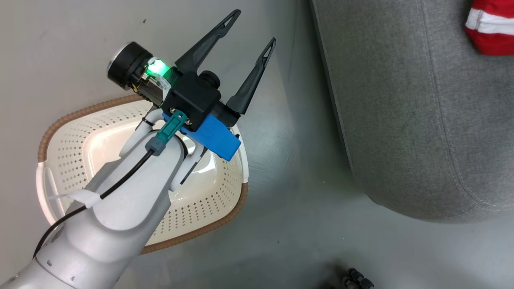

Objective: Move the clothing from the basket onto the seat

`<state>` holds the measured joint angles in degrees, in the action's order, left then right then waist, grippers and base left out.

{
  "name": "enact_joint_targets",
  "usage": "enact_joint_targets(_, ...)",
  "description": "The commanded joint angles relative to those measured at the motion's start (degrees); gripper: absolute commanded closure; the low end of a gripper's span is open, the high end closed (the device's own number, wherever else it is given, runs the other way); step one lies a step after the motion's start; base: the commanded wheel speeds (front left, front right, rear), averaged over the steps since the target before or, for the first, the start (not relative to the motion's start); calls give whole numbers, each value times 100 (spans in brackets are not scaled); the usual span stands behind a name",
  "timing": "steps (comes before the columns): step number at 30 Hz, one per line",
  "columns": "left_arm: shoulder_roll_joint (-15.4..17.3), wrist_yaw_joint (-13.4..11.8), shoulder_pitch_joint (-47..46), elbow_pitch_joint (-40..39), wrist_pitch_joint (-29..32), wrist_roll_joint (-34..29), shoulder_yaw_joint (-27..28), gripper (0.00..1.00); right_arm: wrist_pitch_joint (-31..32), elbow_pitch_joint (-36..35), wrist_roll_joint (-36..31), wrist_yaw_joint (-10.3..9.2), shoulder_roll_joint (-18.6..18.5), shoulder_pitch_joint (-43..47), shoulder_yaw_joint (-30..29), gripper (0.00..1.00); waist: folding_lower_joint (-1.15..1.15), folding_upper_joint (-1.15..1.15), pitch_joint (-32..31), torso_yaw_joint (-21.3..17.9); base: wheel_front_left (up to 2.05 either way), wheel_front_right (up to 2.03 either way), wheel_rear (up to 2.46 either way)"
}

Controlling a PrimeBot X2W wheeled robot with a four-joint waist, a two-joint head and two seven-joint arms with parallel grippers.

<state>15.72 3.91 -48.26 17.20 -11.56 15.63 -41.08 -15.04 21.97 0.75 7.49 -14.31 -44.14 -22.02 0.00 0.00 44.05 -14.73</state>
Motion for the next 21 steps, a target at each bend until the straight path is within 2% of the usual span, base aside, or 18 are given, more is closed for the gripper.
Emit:
enact_joint_targets(1, -7, -37, 42, 35, -67, 29, 8, 0, -22, -96, -19, 1, 63, 239, -31, 0, 0, 0, -139, 3, 0, 0, 0)
enact_joint_targets(10, -116, -89, 271, 225, -238, 167, 41, 0, -22, -558, -170, 1, 383, 1071, 19, 0, 0, 0, -737, 5, 0, 0, 0)
enact_joint_targets(21, -298, -279, 948, 320, -364, 452, 438, 0, -22, -1580, -120, 1, 613, 1920, 772, 0, 0, 0, -1746, 234, 0, 0, 0)
